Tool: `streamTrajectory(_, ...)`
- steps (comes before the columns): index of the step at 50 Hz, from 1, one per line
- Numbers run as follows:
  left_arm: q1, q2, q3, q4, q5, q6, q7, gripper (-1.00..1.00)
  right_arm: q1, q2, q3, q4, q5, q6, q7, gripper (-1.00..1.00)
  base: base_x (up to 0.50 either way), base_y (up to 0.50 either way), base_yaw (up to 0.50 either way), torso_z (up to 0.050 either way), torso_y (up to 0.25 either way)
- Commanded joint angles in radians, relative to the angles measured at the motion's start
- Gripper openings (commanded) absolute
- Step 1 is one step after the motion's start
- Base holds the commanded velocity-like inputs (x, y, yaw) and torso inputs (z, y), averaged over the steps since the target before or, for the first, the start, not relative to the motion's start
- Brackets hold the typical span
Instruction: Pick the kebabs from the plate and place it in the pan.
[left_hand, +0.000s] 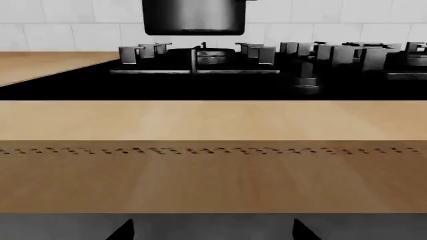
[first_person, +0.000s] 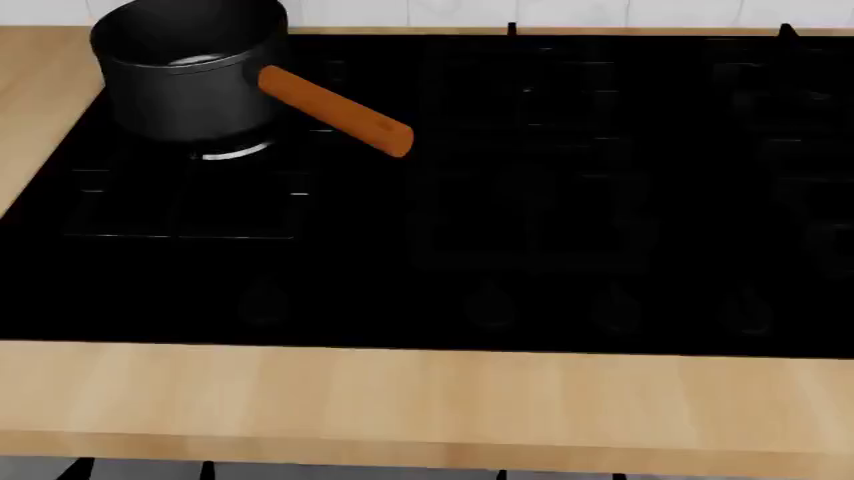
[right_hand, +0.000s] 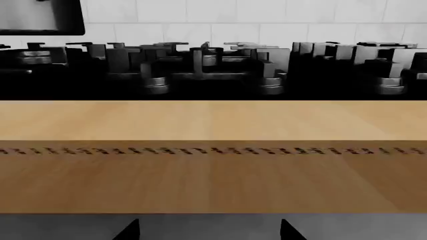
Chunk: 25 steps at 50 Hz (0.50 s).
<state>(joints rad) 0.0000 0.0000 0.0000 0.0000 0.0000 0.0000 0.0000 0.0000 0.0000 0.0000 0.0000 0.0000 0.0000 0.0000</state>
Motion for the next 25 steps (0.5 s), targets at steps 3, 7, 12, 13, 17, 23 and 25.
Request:
streamTrajectory(3, 0.012, -0.021, 0.020, 0.051, -0.025, -0.045, -0.014, 1.00, -0.002, 0.046, -0.049, -0.002, 0.053, 0.001, 0.060, 1.00, 0.00, 0.00, 0.00, 0.000, 0.000)
streamTrajectory(7, 0.011, -0.033, 0.043, 0.024, -0.024, -0.030, -0.036, 1.00, 0.002, 0.054, -0.052, 0.011, 0.062, -0.024, 0.070, 1.00, 0.00, 0.00, 0.00, 0.000, 0.000)
streamTrajectory(12, 0.023, -0.041, 0.051, 0.071, -0.022, -0.049, -0.075, 1.00, 0.000, 0.067, -0.063, -0.004, 0.066, -0.022, 0.076, 1.00, -0.09, 0.00, 0.00, 0.000, 0.000)
streamTrajectory(13, 0.022, -0.044, 0.061, 0.072, -0.007, -0.054, -0.084, 1.00, -0.001, 0.068, -0.065, -0.007, 0.067, -0.023, 0.078, 1.00, -0.44, 0.00, 0.00, 0.000, 0.000)
streamTrajectory(17, 0.020, -0.050, 0.072, 0.076, -0.004, -0.053, -0.103, 1.00, -0.001, 0.073, -0.077, 0.016, 0.067, -0.045, 0.080, 1.00, -0.44, 0.00, 0.00, 0.000, 0.000)
streamTrajectory(23, 0.021, -0.062, 0.076, 0.074, -0.018, -0.043, -0.117, 1.00, -0.005, 0.083, -0.081, 0.001, 0.072, -0.037, 0.093, 1.00, -0.44, 0.00, 0.00, 0.000, 0.000)
streamTrajectory(25, 0.027, -0.064, 0.079, 0.097, -0.016, -0.056, -0.120, 1.00, -0.010, 0.086, -0.084, -0.016, 0.073, -0.028, 0.097, 1.00, -0.44, 0.00, 0.00, 0.000, 0.000)
